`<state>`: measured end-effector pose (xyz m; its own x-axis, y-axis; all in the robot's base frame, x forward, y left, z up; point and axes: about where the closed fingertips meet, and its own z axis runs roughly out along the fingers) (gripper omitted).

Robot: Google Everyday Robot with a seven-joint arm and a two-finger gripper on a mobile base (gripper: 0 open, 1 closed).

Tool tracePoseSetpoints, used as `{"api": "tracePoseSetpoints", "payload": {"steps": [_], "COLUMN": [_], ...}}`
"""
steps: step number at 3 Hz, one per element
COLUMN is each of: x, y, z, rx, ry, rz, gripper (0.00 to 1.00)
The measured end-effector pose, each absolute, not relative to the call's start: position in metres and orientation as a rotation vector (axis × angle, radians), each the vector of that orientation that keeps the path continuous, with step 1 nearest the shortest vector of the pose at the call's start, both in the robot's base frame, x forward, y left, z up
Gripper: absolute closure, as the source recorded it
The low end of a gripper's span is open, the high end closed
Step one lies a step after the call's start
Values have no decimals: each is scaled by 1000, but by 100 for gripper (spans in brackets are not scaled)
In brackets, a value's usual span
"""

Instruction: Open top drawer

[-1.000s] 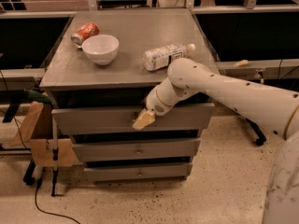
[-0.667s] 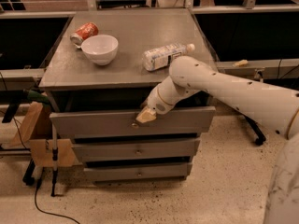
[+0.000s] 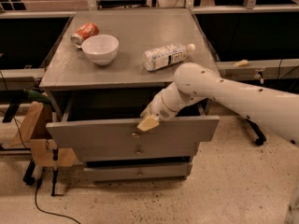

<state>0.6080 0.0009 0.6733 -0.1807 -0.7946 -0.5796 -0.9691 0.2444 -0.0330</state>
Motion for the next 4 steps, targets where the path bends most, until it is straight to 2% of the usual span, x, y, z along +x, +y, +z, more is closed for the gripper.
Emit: {"api": "tracePoseSetpoints", "payload": {"steps": [1, 4], "x": [608, 574], "y": [1, -20], "z": [676, 675], "rx": [-1605, -1572], "ry": [2037, 2060], "rz": [476, 395], "gripper": [82, 11]}}
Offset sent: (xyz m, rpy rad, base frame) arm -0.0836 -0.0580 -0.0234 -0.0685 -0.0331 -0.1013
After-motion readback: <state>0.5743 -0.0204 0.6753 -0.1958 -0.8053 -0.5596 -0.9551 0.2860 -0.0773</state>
